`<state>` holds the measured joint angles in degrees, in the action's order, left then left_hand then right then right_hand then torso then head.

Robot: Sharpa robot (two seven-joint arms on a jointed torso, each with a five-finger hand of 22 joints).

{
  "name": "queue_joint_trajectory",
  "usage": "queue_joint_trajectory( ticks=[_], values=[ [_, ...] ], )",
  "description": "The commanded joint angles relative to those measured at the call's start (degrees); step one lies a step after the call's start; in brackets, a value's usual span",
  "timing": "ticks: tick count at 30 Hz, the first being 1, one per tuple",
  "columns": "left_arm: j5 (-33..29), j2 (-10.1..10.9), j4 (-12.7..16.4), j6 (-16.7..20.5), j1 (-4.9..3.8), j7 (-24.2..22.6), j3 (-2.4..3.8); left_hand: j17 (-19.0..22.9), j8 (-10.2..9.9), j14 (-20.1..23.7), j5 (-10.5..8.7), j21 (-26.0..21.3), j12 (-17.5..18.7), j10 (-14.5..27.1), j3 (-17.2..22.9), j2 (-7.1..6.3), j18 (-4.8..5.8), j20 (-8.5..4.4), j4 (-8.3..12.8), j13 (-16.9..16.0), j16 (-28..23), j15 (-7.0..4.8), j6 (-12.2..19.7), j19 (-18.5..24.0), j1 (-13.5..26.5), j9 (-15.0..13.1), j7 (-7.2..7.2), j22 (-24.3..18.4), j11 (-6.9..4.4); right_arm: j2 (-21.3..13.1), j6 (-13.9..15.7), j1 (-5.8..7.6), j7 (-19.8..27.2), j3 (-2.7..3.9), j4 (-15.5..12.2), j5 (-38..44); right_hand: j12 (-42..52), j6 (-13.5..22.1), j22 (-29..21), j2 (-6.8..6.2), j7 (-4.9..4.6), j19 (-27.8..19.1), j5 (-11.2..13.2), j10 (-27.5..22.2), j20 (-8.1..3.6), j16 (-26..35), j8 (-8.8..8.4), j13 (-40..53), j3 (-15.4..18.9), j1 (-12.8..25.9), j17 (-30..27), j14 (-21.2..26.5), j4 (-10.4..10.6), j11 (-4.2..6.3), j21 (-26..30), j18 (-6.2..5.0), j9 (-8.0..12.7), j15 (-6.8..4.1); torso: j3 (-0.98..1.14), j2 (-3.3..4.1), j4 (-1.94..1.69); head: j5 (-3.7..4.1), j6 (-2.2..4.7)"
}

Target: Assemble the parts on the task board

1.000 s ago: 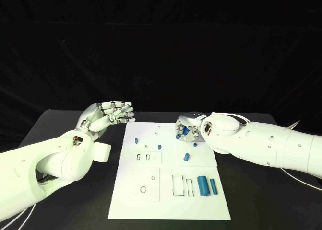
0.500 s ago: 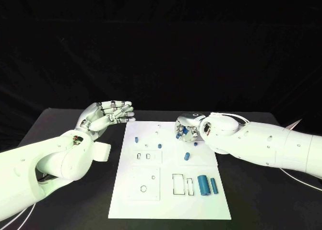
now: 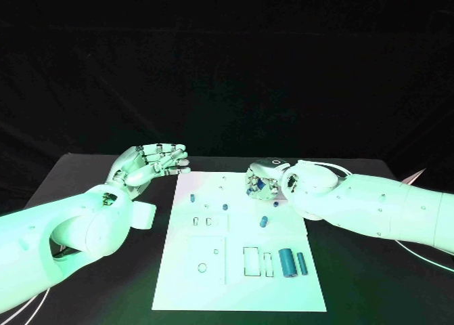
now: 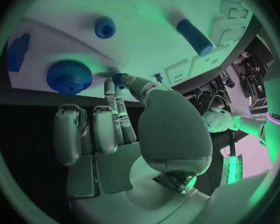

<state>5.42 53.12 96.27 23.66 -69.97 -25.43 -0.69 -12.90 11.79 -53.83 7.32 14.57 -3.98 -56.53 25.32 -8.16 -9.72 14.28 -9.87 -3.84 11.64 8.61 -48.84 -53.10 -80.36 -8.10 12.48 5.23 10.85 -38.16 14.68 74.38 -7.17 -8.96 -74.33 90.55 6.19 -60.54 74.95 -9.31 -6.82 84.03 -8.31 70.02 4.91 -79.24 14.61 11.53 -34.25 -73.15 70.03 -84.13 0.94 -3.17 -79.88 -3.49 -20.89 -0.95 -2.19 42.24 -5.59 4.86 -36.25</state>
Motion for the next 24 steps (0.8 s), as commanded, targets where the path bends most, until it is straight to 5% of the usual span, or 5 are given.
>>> queue_joint_trajectory(
  ticks=[1, 8, 24],
  values=[
    [0.17, 0.0, -0.08, -1.06, -0.08, -0.05, 0.06, -0.1, -0.33, 0.45, -0.17, 0.29, 0.3, 0.06, 0.25, -0.42, -0.81, 0.08, 0.25, 0.04, -0.36, 0.14, 0.21, -0.44, -0.26, 0.02, 1.31, 0.06, 0.19, -0.32, 3.83, 0.18, -1.43, 0.2, -1.03, 0.44, 0.29, -0.45, 1.78, 1.02, 0.27, 1.5, -0.39, 0.56, -0.44, -0.3, 1.06, 0.17, -0.29, -0.3, 0.01, -2.4, -0.07, 0.02, -0.38, 0.64, -2.24, -0.43, -0.12, -0.01, 0.0, 0.08, 0.33],
    [0.15, 0.0, -0.4, -1.07, -0.09, 0.05, 0.06, -0.12, -0.35, 0.45, -0.18, 0.32, 0.31, 0.09, 0.29, -0.43, -0.81, 0.07, 0.32, 0.05, -0.38, 0.14, 0.24, -0.47, -0.32, 0.03, 1.32, 0.07, 0.2, 0.99, 7.14, 0.73, -3.25, 0.46, -1.19, 0.9, 0.05, -0.4, 2.05, 0.87, 0.34, 1.52, -0.51, 0.6, -0.53, -0.34, 1.37, 0.21, -0.35, -0.24, -0.03, -2.41, -0.26, 0.07, -0.58, 0.68, -2.73, -0.5, -0.1, 0.15, -0.05, 0.18, 0.78],
    [0.13, -0.33, -0.41, -1.2, -0.1, 0.14, 0.05, -0.16, -0.38, 0.45, -0.18, 0.34, 0.33, 0.13, 0.33, -0.45, -0.8, 0.05, 0.42, 0.05, -0.41, 0.14, 0.28, -0.51, -0.4, 0.04, 1.34, 0.07, 0.21, 8.69, 11.35, 0.88, -5.24, 0.55, 5.6, 2.31, -0.28, -0.01, 2.36, 0.57, 0.24, 1.53, -0.72, 0.65, -0.56, -0.53, 1.54, 0.25, -0.37, 0.14, 0.16, -2.45, -0.32, 0.02, -0.79, 0.73, -3.26, -0.47, -0.18, 0.38, -0.6, 0.08, 0.79]
  ],
)
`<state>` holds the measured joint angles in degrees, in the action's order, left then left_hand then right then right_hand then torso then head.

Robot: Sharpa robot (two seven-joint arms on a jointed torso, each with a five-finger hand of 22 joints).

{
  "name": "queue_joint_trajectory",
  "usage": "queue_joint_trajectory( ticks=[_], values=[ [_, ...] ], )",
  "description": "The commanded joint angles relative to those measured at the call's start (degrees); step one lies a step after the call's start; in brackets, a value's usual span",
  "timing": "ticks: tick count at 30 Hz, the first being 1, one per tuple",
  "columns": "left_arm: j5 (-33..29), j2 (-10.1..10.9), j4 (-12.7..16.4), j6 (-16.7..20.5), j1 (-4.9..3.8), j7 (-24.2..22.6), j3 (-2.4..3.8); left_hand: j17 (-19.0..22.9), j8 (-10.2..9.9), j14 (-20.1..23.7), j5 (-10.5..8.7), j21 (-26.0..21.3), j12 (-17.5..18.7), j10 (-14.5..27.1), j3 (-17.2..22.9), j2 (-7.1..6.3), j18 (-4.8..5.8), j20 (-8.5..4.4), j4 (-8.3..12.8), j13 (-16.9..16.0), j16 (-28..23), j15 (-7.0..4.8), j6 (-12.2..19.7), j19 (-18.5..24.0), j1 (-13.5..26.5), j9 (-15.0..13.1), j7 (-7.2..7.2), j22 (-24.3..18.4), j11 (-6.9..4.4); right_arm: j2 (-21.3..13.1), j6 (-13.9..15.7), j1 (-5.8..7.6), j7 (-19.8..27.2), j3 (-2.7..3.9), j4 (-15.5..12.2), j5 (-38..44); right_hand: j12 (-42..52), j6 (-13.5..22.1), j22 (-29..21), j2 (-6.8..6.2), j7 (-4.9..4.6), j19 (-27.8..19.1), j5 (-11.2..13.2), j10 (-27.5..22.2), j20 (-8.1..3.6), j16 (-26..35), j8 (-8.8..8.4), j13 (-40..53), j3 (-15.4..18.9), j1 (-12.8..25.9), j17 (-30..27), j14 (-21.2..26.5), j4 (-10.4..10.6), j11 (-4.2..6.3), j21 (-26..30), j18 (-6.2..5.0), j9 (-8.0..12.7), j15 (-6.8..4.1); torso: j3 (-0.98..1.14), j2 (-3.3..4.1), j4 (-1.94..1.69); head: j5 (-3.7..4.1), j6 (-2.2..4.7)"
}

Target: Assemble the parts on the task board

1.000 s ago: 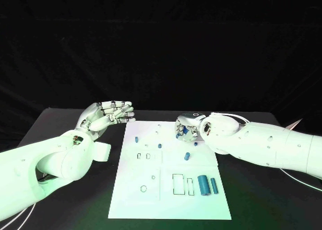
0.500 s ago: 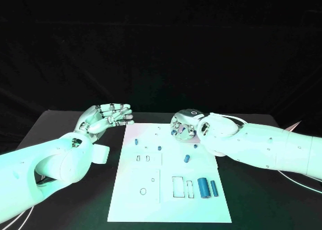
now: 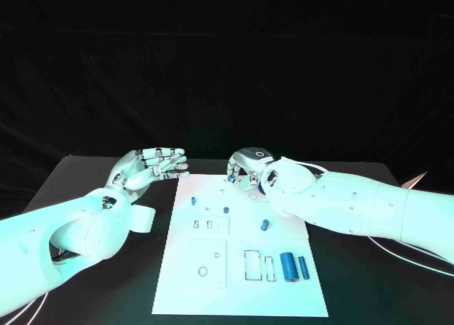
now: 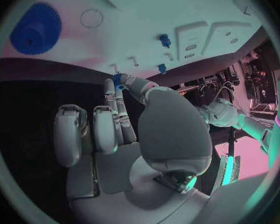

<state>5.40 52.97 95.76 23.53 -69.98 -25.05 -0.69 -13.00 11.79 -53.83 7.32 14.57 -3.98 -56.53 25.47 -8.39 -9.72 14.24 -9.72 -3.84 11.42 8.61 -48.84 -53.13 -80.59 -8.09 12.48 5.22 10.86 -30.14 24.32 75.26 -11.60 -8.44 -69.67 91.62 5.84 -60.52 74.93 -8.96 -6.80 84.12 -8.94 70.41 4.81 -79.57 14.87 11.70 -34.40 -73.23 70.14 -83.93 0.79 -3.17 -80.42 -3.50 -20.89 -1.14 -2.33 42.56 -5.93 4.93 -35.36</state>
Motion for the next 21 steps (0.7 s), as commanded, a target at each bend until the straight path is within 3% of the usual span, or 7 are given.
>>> queue_joint_trajectory(
  ticks=[1, 4, 6, 21],
  values=[
    [0.14, -0.22, 0.12, -1.08, -0.09, -0.24, 0.05, -0.05, -0.38, 0.45, -0.18, 0.35, 0.33, 0.13, 0.18, -0.22, -0.79, 0.09, 0.27, 0.05, -0.18, 0.14, 0.28, -0.47, -0.17, 0.04, 1.34, 0.08, 0.21, 1.03, 1.67, -0.01, -0.74, 0.03, 1.39, 1.23, 0.07, -0.04, 2.38, 0.22, 0.22, 1.44, -0.08, 0.26, -0.47, -0.2, 1.28, 0.07, -0.23, 0.21, 0.06, -2.65, -0.16, 0.02, -0.25, 0.74, -3.27, -0.28, -0.09, 0.06, -0.32, 0.07, -0.16],
    [0.14, -0.27, 0.14, -1.1, -0.09, -0.23, 0.05, -0.05, -0.38, 0.45, -0.18, 0.35, 0.33, 0.13, 0.18, -0.22, -0.79, 0.09, 0.27, 0.05, -0.18, 0.14, 0.28, -0.47, -0.17, 0.04, 1.34, 0.08, 0.21, 1.82, 1.54, -0.07, -0.62, 0.03, 2.4, 1.22, 0.07, -0.04, 2.38, 0.22, 0.22, 1.44, -0.08, 0.26, -0.47, -0.2, 1.28, 0.07, -0.23, 0.21, 0.06, -2.65, -0.16, 0.02, -0.25, 0.74, -3.27, -0.28, -0.17, 0.07, -0.47, 0.09, -0.23],
    [0.14, -0.29, 0.15, -1.09, -0.09, -0.23, 0.06, -0.05, -0.38, 0.45, -0.18, 0.35, 0.33, 0.13, 0.18, -0.22, -0.79, 0.09, 0.27, 0.05, -0.18, 0.14, 0.28, -0.47, -0.17, 0.04, 1.34, 0.08, 0.21, 2.25, 1.43, -0.1, -0.57, 0.02, 3.07, 1.19, 0.07, -0.04, 2.38, 0.22, 0.22, 1.44, -0.08, 0.26, -0.47, -0.2, 1.28, 0.07, -0.23, 0.21, 0.06, -2.65, -0.16, 0.02, -0.25, 0.74, -3.27, -0.28, -0.14, 0.08, -0.38, -0.25, -0.34],
    [0.14, -0.43, 0.2, -1.06, -0.15, -0.18, 0.06, -0.12, -0.41, 0.48, -0.19, 0.39, 0.34, 0.21, 0.26, -0.23, -0.77, 0.07, 0.43, 0.06, -0.26, 0.16, 0.34, -0.53, -0.27, 0.05, 1.35, 0.08, 0.23, 4.04, -0.65, -0.72, -0.2, -0.12, 6.2, 0.55, -0.25, 0.42, 2.53, -0.13, 0.09, 1.4, -0.05, 0.21, -0.41, -0.3, 1.26, 0.11, -0.19, 0.81, 0.08, -2.66, 0.01, -0.11, -0.35, 0.76, -3.63, -0.18, -0.14, 0.21, -0.33, -0.53, -0.74]
  ],
)
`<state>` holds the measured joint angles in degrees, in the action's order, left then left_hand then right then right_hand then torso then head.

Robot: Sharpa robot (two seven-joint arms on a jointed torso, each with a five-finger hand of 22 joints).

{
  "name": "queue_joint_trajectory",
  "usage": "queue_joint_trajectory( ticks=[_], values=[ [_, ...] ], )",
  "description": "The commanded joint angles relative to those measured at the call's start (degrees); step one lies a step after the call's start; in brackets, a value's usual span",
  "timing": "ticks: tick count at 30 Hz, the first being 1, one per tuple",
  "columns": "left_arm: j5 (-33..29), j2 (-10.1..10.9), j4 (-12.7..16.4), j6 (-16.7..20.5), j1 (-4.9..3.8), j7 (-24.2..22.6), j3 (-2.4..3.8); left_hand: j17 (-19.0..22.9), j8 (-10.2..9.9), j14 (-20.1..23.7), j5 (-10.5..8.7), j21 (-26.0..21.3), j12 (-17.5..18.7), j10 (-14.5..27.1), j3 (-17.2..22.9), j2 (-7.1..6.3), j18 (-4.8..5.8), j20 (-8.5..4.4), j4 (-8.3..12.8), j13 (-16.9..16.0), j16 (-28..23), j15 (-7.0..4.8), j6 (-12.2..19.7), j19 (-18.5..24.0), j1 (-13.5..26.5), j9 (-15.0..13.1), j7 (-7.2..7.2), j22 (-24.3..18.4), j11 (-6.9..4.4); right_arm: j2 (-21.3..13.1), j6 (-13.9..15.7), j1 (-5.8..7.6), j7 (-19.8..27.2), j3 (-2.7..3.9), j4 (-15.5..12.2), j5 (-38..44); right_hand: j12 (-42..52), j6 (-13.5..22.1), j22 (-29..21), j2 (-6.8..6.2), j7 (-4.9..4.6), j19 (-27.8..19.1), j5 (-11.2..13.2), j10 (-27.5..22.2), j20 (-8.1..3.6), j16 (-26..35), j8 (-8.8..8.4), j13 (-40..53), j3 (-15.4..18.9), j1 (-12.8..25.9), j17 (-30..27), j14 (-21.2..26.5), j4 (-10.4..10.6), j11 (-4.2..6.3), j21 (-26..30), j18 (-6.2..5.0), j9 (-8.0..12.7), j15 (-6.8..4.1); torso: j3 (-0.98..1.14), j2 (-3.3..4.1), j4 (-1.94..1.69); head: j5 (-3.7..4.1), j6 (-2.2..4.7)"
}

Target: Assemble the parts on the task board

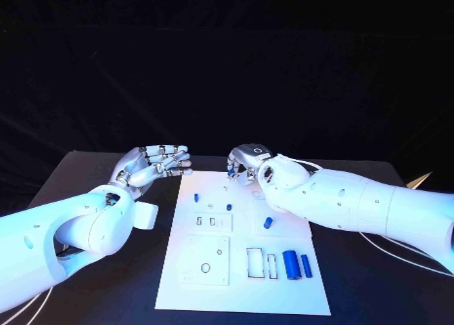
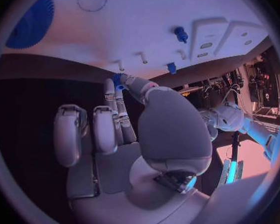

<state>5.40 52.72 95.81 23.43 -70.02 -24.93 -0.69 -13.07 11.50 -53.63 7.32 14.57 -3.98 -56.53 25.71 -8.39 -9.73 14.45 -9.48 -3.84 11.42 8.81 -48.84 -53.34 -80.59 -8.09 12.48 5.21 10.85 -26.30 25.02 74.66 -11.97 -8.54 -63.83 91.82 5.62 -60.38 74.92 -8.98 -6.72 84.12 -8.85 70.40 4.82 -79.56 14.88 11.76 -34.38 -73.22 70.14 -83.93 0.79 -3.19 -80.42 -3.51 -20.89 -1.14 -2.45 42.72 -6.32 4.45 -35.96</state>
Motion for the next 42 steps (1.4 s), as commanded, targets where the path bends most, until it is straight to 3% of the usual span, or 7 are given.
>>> queue_joint_trajectory(
  ticks=[1, 11, 26, 34, 42],
  values=[
    [0.14, -0.19, 0.14, -0.97, -0.11, -0.3, 0.06, -0.05, -0.12, 0.28, -0.19, 0.39, 0.34, 0.21, 0.02, -0.24, -0.77, -0.14, 0.19, 0.06, -0.26, -0.04, 0.34, -0.32, -0.28, 0.04, 1.35, 0.09, 0.24, 0.24, -1.49, -0.15, 0.19, -0.03, 0.45, 0.34, -0.03, 0.29, 2.55, -0.11, 0.02, 1.4, -0.14, 0.22, -0.41, -0.3, 1.25, 0.05, -0.21, 0.81, 0.08, -2.66, 0.01, -0.1, -0.35, 0.77, -3.63, -0.19, -0.03, 0.05, 0.04, -0.05, -0.15],
    [0.14, -0.29, 0.07, -1.0, -0.15, -0.29, 0.06, -0.07, -0.13, 0.29, -0.2, 0.4, 0.35, 0.23, 0.04, -0.24, -0.76, -0.14, 0.24, 0.06, -0.29, -0.04, 0.35, -0.33, -0.3, 0.05, 1.36, 0.09, 0.24, 0.62, -2.91, -0.62, 0.66, -0.13, 0.95, 0.17, -0.11, 0.39, 2.53, -0.26, 0.01, 1.36, -0.1, 0.21, -0.39, -0.35, 1.25, 0.07, -0.18, 0.99, 0.13, -2.66, 0.06, -0.11, -0.33, 0.76, -3.73, -0.16, -0.04, 0.07, 0.11, -0.34, -0.2],
    [0.14, -0.23, 0.07, -0.96, -0.41, -0.28, 0.06, -0.11, -0.14, 0.32, -0.2, 0.41, 0.35, 0.25, 0.07, -0.24, -0.75, -0.15, 0.29, 0.06, -0.34, -0.03, 0.36, -0.34, -0.31, 0.05, 1.37, 0.09, 0.25, 1.03, -2.04, -0.85, 0.73, -0.15, 0.79, 0.08, -0.19, 0.48, 2.5, -0.35, -0.01, 1.32, -0.05, 0.2, -0.37, -0.31, 1.24, 0.09, -0.17, 1.17, 0.02, -2.64, 0.14, -0.13, -0.3, 0.75, -3.82, -0.14, -0.12, 0.3, 0.11, -0.57, 0.02],
    [0.14, -0.42, -0.12, -1.0, -0.54, -0.25, 0.06, -0.11, -0.14, 0.32, -0.2, 0.41, 0.35, 0.25, 0.07, -0.24, -0.75, -0.15, 0.29, 0.06, -0.34, -0.03, 0.36, -0.34, -0.31, 0.05, 1.37, 0.09, 0.25, 1.41, -2.53, -0.85, 0.69, -0.15, 1.11, 0.06, -0.51, 0.92, 2.53, -0.65, -0.14, 1.26, 0.11, -0.05, -0.31, -0.34, 1.09, 0.09, -0.22, 1.48, -0.02, -2.61, 0.23, -0.24, -0.3, 0.74, -3.98, -0.06, -0.17, 0.31, 0.09, -0.53, -0.21],
    [0.14, -0.51, -0.16, -1.06, -0.56, -0.19, 0.05, -0.11, -0.14, 0.32, -0.2, 0.41, 0.35, 0.25, 0.07, -0.24, -0.75, -0.15, 0.29, 0.06, -0.34, -0.03, 0.36, -0.34, -0.31, 0.05, 1.37, 0.09, 0.25, 1.94, -3.15, -0.86, 0.38, -0.15, 1.95, -0.06, -2.01, 4.05, 1.32, -2.34, -1.48, 0.51, 0.61, -2.48, 0.44, -0.07, -0.83, -0.16, -0.67, 2.63, -0.87, -2.31, 0.66, -1.4, 0.73, 0.45, -3.94, 0.87, -0.14, 0.3, 0.06, -0.53, -0.27]
  ],
)
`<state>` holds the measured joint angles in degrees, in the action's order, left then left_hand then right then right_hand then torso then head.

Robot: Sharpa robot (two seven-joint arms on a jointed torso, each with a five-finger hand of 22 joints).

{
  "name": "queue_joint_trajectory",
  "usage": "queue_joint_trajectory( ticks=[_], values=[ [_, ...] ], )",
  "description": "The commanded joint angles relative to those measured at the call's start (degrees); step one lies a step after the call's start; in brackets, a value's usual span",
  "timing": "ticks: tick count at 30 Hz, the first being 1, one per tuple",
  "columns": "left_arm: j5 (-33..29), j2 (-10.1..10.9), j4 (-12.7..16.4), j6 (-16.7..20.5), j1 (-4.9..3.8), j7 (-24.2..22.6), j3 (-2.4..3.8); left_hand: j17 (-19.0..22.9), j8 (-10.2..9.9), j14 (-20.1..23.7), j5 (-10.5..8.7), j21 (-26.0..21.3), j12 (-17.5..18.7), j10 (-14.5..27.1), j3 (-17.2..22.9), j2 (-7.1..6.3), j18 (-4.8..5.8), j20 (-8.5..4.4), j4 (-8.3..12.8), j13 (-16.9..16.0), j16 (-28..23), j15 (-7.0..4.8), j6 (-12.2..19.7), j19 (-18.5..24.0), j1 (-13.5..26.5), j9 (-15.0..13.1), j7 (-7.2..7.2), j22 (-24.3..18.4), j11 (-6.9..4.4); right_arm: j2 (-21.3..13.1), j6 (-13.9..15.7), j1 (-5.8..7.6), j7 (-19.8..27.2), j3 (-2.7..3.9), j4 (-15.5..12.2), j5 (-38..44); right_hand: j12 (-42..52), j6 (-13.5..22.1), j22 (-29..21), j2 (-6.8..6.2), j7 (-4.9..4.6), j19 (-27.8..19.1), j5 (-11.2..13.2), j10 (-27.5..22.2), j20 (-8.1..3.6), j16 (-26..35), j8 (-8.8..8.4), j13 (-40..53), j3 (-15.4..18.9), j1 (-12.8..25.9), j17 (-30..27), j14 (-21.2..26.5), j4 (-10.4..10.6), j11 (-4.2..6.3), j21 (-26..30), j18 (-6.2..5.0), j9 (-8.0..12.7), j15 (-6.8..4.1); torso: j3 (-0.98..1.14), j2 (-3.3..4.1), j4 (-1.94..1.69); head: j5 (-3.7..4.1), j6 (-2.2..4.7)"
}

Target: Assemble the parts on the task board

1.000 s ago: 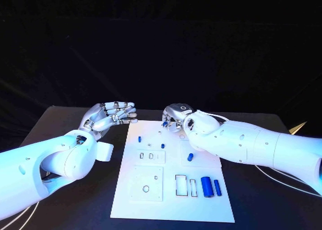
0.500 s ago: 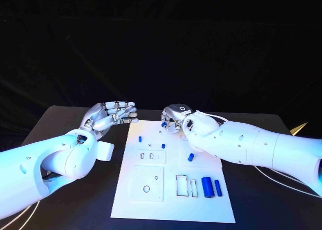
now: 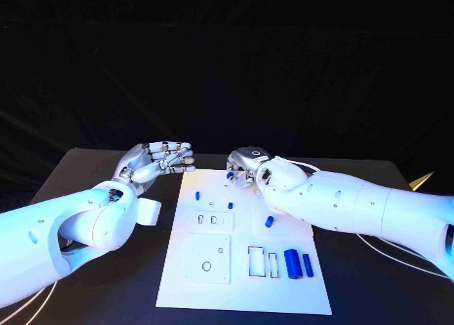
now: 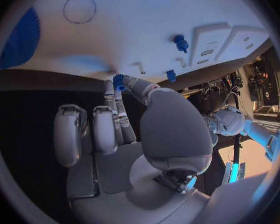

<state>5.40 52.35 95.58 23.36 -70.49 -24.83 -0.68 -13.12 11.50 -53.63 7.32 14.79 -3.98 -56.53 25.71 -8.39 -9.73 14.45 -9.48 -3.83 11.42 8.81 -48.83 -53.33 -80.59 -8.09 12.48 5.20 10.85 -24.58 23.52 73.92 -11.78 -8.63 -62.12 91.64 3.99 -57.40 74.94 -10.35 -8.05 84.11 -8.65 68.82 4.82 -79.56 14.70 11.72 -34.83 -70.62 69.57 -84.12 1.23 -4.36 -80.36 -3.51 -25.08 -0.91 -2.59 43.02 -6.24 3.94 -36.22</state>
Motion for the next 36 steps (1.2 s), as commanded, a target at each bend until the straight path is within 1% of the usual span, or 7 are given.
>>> queue_joint_trajectory(
  ticks=[1, 16, 20, 25, 29, 33, 36],
  values=[
    [0.14, -0.15, 0.06, -1.0, -0.1, -0.28, 0.05, -0.06, -0.15, 0.33, -0.2, 0.19, 0.35, 0.25, 0.08, -0.24, -0.75, -0.15, 0.29, 0.06, -0.34, -0.02, 0.36, -0.35, -0.31, 0.05, 1.37, 0.1, 0.25, 0.29, -1.7, -0.12, 0.16, -0.07, 0.33, 0.11, -0.39, 1.2, 1.15, -1.04, -0.18, 0.45, 0.42, -1.03, 0.49, -0.05, -0.75, -0.13, -0.25, 0.07, -0.38, -2.09, 0.24, -0.28, 0.77, 0.42, 0.26, 0.68, -0.01, 0.0, -0.03, -0.03, 0.01],
    [0.14, -0.11, 0.03, -1.1, -0.1, -0.13, 0.05, -0.15, -0.17, 0.38, -0.22, 0.23, 0.34, 0.3, 0.14, -0.24, -0.73, -0.16, 0.41, 0.05, -0.46, -0.01, 0.38, -0.38, -0.32, 0.05, 1.37, 0.09, 0.27, 0.14, -2.03, -0.12, -0.16, -0.07, 0.09, 0.17, -0.29, 7.5, -3.93, -3.18, -0.85, -1.9, 2.36, -5.93, 1.22, 1.76, -5.16, -0.49, 0.43, 0.51, -4.02, -1.08, 0.39, -0.9, 5.16, -0.79, 0.87, 1.24, 0.0, 0.01, 0.1, -0.26, 0.02],
    [0.14, 0.03, -0.03, -1.15, -0.1, -0.11, 0.05, -0.15, -0.17, 0.38, -0.22, 0.23, 0.34, 0.3, 0.14, -0.24, -0.73, -0.16, 0.41, 0.05, -0.46, -0.01, 0.38, -0.38, -0.32, 0.05, 1.37, 0.09, 0.27, -2.39, -1.35, -0.04, -0.6, -0.06, -2.95, 0.31, -0.14, 7.91, -4.19, -3.34, -0.62, -2.0, 2.5, -6.16, 1.21, 1.92, -5.45, -0.52, 0.69, 0.38, -4.32, -1.02, 0.32, -0.86, 5.42, -0.84, 0.91, 1.21, 0.04, -0.04, 0.29, -0.24, 0.14],
    [0.14, 0.36, -0.18, -1.22, -0.1, -0.12, 0.05, -0.15, -0.17, 0.38, -0.22, 0.23, 0.34, 0.3, 0.14, -0.24, -0.73, -0.16, 0.41, 0.05, -0.46, -0.01, 0.38, -0.38, -0.32, 0.05, 1.37, 0.09, 0.27, -8.11, 0.31, 0.58, -1.02, 0.21, -9.3, -0.55, 0.48, 7.27, -4.2, -3.51, -0.76, -1.94, 2.51, -5.5, 1.12, 2.06, -5.25, -0.37, 1.13, 0.13, -4.61, -0.98, 0.22, -0.71, 5.52, -0.85, 0.69, 1.11, 0.13, -0.04, 0.64, -0.08, 0.67],
    [0.12, 0.5, -0.28, -1.41, -0.1, -0.12, 0.05, -0.18, -0.19, 0.42, -0.23, 0.24, 0.34, 0.33, 0.15, -0.25, -0.72, -0.16, 0.44, 0.06, -0.52, 0.01, 0.41, -0.39, -0.29, 0.06, 1.37, 0.08, 0.28, -13.79, 1.41, 1.51, -0.78, 0.68, -14.77, -4.75, 2.38, 6.05, -1.55, -3.87, -0.62, -0.69, 1.53, -2.19, 0.92, 0.64, -4.94, 0.35, 1.55, 0.37, -2.3, -1.68, 0.61, -0.35, 3.47, -0.26, 0.36, 0.85, 0.31, -0.21, 1.22, -0.08, 1.0],
    [0.11, 0.55, -0.36, -1.55, -0.1, -0.12, 0.04, -0.18, -0.19, 0.42, -0.23, 0.24, 0.34, 0.33, 0.15, -0.25, -0.72, -0.16, 0.44, 0.06, -0.52, 0.01, 0.41, -0.39, -0.29, 0.06, 1.37, 0.08, 0.28, -18.07, -0.47, 2.5, -0.59, 0.93, -17.89, -10.43, 5.18, 5.5, 1.73, -4.69, -0.11, 0.65, -0.79, 2.58, 0.32, -1.16, -5.0, 2.11, 2.88, 0.84, 0.52, -2.39, 1.07, 0.58, 0.86, 0.43, 0.12, 0.12, 0.43, -0.37, 1.57, 0.02, 1.15],
    [0.1, 0.56, -0.41, -1.62, -0.1, -0.13, 0.04, -0.18, -0.19, 0.42, -0.23, 0.24, 0.34, 0.33, 0.15, -0.25, -0.72, -0.16, 0.44, 0.06, -0.52, 0.01, 0.41, -0.39, -0.29, 0.06, 1.37, 0.08, 0.28, -20.41, -3.48, 3.09, -0.35, 1.04, -18.47, -14.23, 9.24, 4.36, 3.69, -5.15, -0.1, 1.38, -0.96, 7.22, -0.17, -2.24, -3.78, 5.16, 4.96, 0.55, 2.3, -2.74, 0.95, 1.24, -0.7, 0.85, -0.64, -0.39, 0.45, -0.46, 1.84, 0.2, 1.35]
  ],
)
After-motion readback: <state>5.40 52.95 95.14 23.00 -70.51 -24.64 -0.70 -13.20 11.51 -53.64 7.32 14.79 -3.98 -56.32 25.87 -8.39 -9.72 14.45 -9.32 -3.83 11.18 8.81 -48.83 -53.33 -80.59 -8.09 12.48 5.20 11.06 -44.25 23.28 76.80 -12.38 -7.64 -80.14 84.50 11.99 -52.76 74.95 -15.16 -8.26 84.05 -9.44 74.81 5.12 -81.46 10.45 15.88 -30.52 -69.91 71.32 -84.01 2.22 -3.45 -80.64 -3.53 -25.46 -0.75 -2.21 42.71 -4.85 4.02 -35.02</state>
